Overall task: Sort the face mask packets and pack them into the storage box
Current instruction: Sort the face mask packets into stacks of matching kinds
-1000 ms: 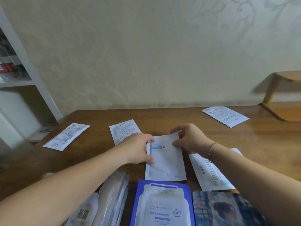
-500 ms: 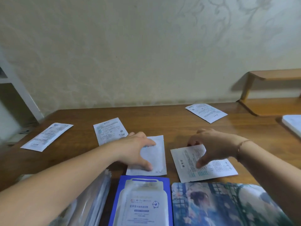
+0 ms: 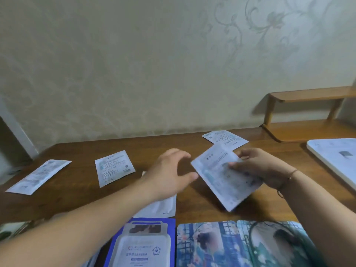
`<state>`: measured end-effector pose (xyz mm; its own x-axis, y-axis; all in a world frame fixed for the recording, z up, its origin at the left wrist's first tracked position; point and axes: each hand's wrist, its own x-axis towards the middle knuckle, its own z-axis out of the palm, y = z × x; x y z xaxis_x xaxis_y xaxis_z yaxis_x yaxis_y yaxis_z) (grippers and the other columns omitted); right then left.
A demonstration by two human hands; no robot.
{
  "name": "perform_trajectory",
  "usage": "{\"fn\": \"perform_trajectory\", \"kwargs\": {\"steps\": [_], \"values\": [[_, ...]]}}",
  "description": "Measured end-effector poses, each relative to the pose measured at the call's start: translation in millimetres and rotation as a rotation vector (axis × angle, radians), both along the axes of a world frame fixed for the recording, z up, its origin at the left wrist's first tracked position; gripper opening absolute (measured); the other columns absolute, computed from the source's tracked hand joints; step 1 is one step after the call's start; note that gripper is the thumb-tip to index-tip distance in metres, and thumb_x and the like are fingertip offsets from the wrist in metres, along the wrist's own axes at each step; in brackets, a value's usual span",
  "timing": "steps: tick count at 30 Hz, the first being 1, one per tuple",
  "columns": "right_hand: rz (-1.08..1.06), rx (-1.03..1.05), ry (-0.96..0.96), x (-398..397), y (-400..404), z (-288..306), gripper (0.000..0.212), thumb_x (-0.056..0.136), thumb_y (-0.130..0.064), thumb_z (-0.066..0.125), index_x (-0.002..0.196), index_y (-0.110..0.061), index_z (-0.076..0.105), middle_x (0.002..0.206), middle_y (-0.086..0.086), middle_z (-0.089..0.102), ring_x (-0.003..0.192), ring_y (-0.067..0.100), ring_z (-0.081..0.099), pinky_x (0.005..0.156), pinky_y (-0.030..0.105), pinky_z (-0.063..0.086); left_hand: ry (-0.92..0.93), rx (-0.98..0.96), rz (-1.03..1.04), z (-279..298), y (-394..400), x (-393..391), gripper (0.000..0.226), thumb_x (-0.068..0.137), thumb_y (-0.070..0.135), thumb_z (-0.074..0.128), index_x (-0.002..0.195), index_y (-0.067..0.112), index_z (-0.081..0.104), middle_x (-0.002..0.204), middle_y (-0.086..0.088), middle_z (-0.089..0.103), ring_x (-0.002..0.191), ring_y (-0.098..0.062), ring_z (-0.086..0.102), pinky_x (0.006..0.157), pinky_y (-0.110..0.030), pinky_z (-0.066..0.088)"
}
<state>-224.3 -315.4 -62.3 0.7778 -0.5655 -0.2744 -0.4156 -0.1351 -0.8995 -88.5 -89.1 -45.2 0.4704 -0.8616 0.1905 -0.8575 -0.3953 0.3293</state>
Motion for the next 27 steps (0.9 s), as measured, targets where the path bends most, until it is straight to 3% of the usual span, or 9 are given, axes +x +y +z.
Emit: {"fn": "perform_trajectory", "kwargs": {"steps": [4,7,12,15,17,18,20,23,27], "values": [[-0.070,0.463,-0.176,-5.5,12.1,-5.5,0.016,0.089,-0.006,0.065,0.104,-0.005,0.058,0.091,0.018,0.074,0.078,0.032,0.073,0.060,0.038,0.059,-0.818,0.061,-0.354,-12.2,-22.8,-36.0,0.083,0.081,0.070,0.054,0.137,0.009,0.055,0.142,-0.013,0.054,0.133,-0.033,0.047,0.108,-0.048,0.041],[-0.085,0.585,-0.238,-5.0,23.4,-6.6,0.025,0.087,-0.006,0.064,0.111,-0.002,0.061,0.097,0.020,0.073,0.082,0.033,0.071,0.067,0.041,0.058,-0.913,0.157,-0.287,-17.4,-37.7,-51.0,0.086,0.082,0.069,0.055,0.134,0.001,0.056,0.134,-0.021,0.059,0.121,-0.038,0.058,0.098,-0.049,0.050],[-0.054,0.633,-0.322,-6.1,36.6,-0.6,0.026,0.091,-0.002,0.057,0.116,0.002,0.063,0.113,0.021,0.070,0.098,0.033,0.067,0.081,0.044,0.057,-0.932,0.255,-0.147,-22.4,-44.2,-55.9,0.066,0.084,0.028,0.075,0.135,-0.005,0.052,0.130,-0.029,0.059,0.113,-0.043,0.063,0.077,-0.049,0.060],[-0.040,0.638,-0.327,-7.0,38.3,4.0,0.026,0.097,-0.020,0.053,0.110,-0.001,0.064,0.109,0.019,0.071,0.099,0.031,0.068,0.086,0.043,0.055,-0.924,0.114,-0.224,-17.6,-35.1,-45.5,0.056,0.083,0.013,0.073,0.132,-0.005,0.053,0.118,-0.028,0.066,0.096,-0.038,0.071,0.057,-0.042,0.061],[-0.136,0.697,-0.362,-3.4,38.6,3.1,0.038,0.101,-0.038,0.045,0.095,-0.005,0.062,0.095,0.016,0.071,0.094,0.029,0.070,0.087,0.044,0.052,-0.781,-0.123,-0.245,-12.2,-30.2,-30.2,0.034,0.084,0.014,0.064,0.116,0.002,0.065,0.088,-0.016,0.074,0.064,-0.029,0.071,0.043,-0.032,0.053],[-0.189,0.737,-0.386,0.1,38.6,0.1,0.039,0.101,-0.043,0.042,0.099,-0.007,0.059,0.096,0.015,0.070,0.096,0.030,0.068,0.091,0.045,0.050,-0.641,-0.274,-0.174,-10.3,-27.3,-22.0,0.023,0.088,0.018,0.057,0.103,0.005,0.068,0.074,-0.011,0.071,0.054,-0.029,0.065,0.040,-0.030,0.047],[-0.232,0.789,-0.417,6.2,42.2,-5.7,0.044,0.098,-0.046,0.047,0.120,-0.009,0.052,0.112,0.015,0.063,0.107,0.031,0.062,0.098,0.049,0.045,-0.217,-0.525,0.078,-4.2,-22.2,-12.7,0.034,0.094,0.031,0.051,0.074,0.006,0.061,0.058,-0.010,0.057,0.050,-0.030,0.056,0.046,-0.030,0.037],[-0.138,0.802,-0.495,11.6,52.0,-6.5,0.042,0.091,-0.039,0.060,0.120,-0.011,0.054,0.115,0.014,0.066,0.107,0.030,0.063,0.097,0.050,0.049,0.582,-0.710,0.343,5.5,-19.0,-14.4,0.031,0.098,0.036,0.056,0.080,0.011,0.063,0.075,-0.001,0.065,0.069,-0.016,0.061,0.062,-0.030,0.044],[-0.060,0.710,-0.585,21.7,59.0,-1.5,0.026,0.090,-0.014,0.060,0.113,-0.002,0.063,0.113,0.017,0.071,0.100,0.029,0.069,0.079,0.040,0.060,1.016,-0.690,0.381,11.4,-7.3,-20.2,0.013,0.098,0.030,0.059,0.102,0.020,0.065,0.100,0.000,0.074,0.092,-0.018,0.070,0.070,-0.030,0.054]]}}
